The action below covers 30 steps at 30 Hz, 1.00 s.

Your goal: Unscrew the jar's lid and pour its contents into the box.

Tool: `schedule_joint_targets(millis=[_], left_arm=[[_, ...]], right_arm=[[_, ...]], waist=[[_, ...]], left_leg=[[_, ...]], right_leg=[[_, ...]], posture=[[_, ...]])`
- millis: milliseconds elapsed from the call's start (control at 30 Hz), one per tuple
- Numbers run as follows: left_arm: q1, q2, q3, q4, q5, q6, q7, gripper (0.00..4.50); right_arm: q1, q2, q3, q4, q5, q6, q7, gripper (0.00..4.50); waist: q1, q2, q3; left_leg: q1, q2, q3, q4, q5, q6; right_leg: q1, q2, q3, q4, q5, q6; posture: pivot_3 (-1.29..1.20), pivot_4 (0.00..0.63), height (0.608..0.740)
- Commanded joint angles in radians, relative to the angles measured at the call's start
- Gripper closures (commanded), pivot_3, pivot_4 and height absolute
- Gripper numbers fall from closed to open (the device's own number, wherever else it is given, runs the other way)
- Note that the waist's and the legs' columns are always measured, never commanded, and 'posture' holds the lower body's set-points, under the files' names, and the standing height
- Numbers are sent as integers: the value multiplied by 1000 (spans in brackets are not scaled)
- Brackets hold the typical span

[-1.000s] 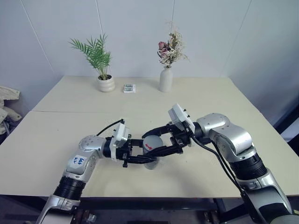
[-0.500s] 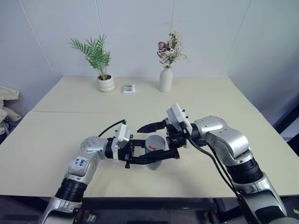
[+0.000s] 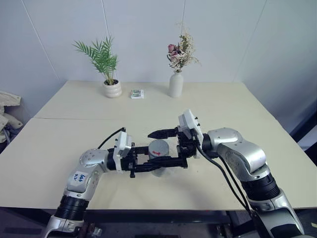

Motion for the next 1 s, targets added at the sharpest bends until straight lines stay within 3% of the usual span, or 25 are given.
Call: schedule_joint_targets(millis=[33, 533, 1000], left_arm=[[-5, -13, 10, -45, -27, -17, 7, 2438], [12, -23, 18, -50, -25, -35, 14, 2438], [28, -9, 31, -53, -31, -25, 15, 2438]], right_arm=[[-11, 20, -32, -23, 7, -15, -37, 20], [-20, -3, -92, 11, 19, -13, -69, 20], [50, -113, -162, 37, 39, -25, -69, 20]], waist=[[-1, 0, 0], [0, 0, 0], [1, 0, 0]], left_leg=[[0, 0, 0, 0, 0, 0], [0, 0, 0, 0, 0, 0], [0, 0, 0, 0, 0, 0]], right_leg=[[0, 0, 0, 0, 0, 0], [0, 0, 0, 0, 0, 0], [0, 0, 0, 0, 0, 0]], posture=[[0, 150, 740], [0, 150, 740], [0, 150, 740]])
